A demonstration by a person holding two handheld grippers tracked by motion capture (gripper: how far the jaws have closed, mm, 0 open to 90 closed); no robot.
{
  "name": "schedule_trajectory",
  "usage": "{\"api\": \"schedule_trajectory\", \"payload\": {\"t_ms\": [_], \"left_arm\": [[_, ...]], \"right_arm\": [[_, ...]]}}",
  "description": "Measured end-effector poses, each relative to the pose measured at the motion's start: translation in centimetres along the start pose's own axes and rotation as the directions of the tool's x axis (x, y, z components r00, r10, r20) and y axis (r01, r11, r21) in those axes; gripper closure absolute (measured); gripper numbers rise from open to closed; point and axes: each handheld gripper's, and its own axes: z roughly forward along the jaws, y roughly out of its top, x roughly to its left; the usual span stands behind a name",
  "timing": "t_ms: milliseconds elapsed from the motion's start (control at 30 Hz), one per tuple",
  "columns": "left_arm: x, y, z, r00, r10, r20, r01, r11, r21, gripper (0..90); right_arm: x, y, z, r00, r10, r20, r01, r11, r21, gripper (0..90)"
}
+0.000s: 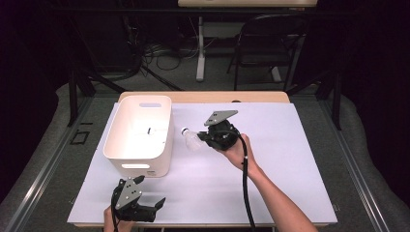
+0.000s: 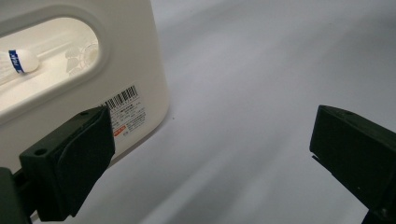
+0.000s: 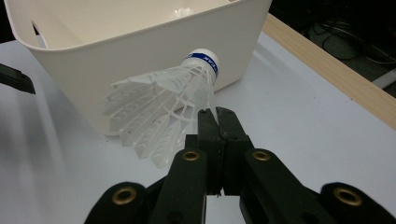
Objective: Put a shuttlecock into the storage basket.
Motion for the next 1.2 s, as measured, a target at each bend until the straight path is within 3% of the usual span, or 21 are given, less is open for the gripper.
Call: {"api": "schedule_trajectory", "payload": {"t_ms": [1200], "left_arm": [[0.0, 0.0, -0.1, 1.0000, -0.004, 0.001, 0.004, 1.0000, -0.003, 0.0]], "right_arm": [[-0.1, 4.8, -0.7, 0.9996, -0.029, 0.004, 0.029, 0.999, -0.038, 90.0]]}}
